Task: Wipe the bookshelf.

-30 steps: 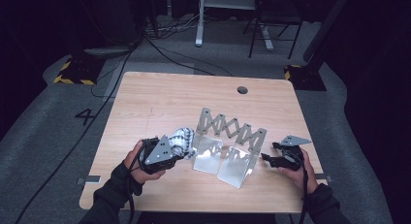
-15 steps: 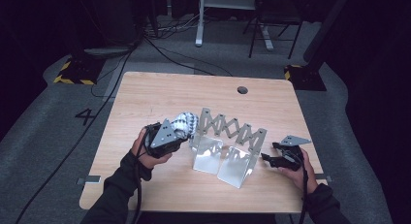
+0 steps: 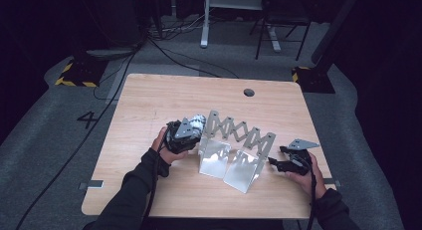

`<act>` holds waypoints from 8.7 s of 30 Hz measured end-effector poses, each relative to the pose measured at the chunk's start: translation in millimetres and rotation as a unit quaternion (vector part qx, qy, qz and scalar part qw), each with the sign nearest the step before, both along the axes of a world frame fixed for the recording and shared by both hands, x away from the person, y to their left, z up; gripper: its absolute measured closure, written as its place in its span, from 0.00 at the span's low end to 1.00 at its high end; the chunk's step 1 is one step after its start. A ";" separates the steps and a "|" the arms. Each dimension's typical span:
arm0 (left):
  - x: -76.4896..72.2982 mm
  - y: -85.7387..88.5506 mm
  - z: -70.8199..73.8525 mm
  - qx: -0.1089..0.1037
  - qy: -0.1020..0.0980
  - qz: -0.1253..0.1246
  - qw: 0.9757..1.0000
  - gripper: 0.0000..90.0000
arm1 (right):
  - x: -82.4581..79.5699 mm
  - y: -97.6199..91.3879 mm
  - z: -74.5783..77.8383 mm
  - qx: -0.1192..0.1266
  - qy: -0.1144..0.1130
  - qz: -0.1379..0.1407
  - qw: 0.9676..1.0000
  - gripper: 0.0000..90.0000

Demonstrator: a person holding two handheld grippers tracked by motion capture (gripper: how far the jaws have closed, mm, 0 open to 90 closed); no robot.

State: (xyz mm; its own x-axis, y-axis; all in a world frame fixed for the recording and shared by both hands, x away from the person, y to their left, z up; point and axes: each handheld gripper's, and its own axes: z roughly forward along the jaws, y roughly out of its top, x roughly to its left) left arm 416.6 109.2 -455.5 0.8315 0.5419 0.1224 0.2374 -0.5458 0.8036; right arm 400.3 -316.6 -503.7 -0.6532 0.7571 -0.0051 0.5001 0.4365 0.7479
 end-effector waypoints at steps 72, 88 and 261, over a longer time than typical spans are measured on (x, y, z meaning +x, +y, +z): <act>-26.9 -1.8 -31.6 0.073 0.052 -0.032 0.995 0.79 | -6.3 -2.5 5.3 -0.016 0.026 -0.008 1.000 0.27; -83.8 23.5 -34.9 0.101 0.072 -0.058 0.991 0.77 | -73.4 34.7 36.0 -0.015 0.004 0.036 0.999 0.24; -108.0 -49.8 -30.7 0.051 0.050 -0.151 0.986 0.80 | -14.5 104.5 89.3 0.020 -0.106 0.092 0.990 0.71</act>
State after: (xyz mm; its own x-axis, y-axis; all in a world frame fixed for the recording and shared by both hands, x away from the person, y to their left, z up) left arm 308.6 59.4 -486.2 0.9638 0.2563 0.0734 0.1261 -0.6809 0.7214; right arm 385.8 -212.1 -414.4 -0.7674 0.6282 -0.1285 0.2453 0.4728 0.8464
